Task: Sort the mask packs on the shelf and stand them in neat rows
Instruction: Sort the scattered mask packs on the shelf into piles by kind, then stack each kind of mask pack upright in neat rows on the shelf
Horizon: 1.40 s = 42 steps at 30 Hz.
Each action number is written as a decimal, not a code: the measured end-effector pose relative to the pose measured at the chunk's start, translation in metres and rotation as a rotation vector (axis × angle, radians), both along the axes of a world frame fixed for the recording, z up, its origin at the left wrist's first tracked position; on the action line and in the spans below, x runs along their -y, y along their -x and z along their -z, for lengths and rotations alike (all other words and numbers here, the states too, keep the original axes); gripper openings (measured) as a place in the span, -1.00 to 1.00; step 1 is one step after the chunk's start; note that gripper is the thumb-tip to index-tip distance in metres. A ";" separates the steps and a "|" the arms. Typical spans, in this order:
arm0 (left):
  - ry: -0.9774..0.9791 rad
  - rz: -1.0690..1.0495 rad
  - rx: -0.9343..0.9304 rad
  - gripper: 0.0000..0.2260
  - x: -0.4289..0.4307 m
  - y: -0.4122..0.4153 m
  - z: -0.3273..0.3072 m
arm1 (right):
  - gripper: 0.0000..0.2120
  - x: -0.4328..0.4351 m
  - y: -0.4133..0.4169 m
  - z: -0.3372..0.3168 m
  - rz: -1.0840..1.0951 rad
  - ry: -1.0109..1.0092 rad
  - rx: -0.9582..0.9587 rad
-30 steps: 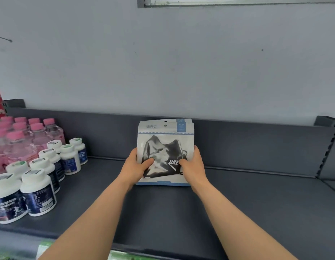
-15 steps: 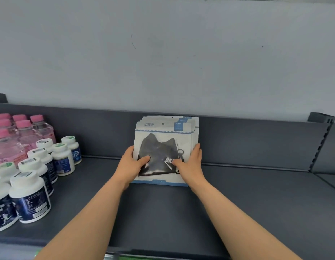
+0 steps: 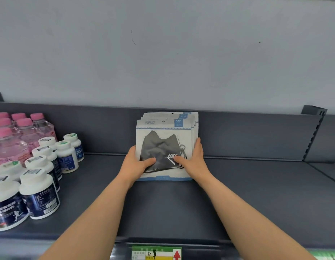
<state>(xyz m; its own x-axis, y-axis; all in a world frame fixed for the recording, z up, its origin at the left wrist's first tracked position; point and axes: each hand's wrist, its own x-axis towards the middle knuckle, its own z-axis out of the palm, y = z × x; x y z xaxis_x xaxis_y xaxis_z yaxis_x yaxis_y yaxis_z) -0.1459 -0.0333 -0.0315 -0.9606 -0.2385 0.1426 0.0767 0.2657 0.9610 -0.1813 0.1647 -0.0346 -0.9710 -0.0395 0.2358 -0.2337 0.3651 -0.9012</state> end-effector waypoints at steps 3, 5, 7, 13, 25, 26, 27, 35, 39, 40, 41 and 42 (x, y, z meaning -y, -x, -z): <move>-0.017 -0.005 -0.011 -0.43 0.001 -0.002 -0.002 | 0.10 -0.002 0.000 -0.001 0.001 -0.028 -0.018; -0.028 -0.003 -0.018 -0.39 0.002 -0.003 -0.004 | 0.11 -0.003 -0.001 -0.003 0.007 -0.033 -0.031; -0.035 0.003 -0.020 -0.35 0.002 -0.003 -0.005 | 0.12 -0.004 -0.002 -0.004 0.018 -0.029 -0.035; -0.045 -0.020 -0.040 -0.23 0.003 -0.004 -0.010 | 0.13 -0.011 -0.009 -0.009 0.046 -0.041 -0.037; 0.227 -0.125 -0.352 -0.34 -0.027 -0.026 -0.063 | -0.01 -0.024 -0.044 -0.047 0.107 -0.174 -0.140; 0.208 -0.102 -0.377 -0.36 -0.034 -0.028 -0.064 | -0.03 -0.028 -0.049 -0.048 0.115 -0.176 -0.142; 0.188 -0.080 -0.392 -0.39 -0.041 -0.030 -0.064 | -0.04 -0.032 -0.055 -0.048 0.125 -0.181 -0.143; 0.042 0.145 -0.339 -0.53 -0.132 -0.041 -0.047 | -0.17 -0.109 -0.103 -0.041 0.280 -0.161 -0.108; 0.032 0.241 -0.336 -0.57 -0.184 -0.048 -0.045 | -0.24 -0.167 -0.123 -0.044 0.375 -0.129 -0.086; 0.037 0.259 -0.330 -0.58 -0.199 -0.049 -0.045 | -0.25 -0.182 -0.127 -0.044 0.397 -0.126 -0.088; 0.037 0.274 -0.323 -0.58 -0.215 -0.050 -0.044 | -0.27 -0.199 -0.131 -0.044 0.418 -0.121 -0.090; 0.032 0.290 -0.318 -0.59 -0.232 -0.051 -0.044 | -0.28 -0.215 -0.134 -0.044 0.437 -0.117 -0.091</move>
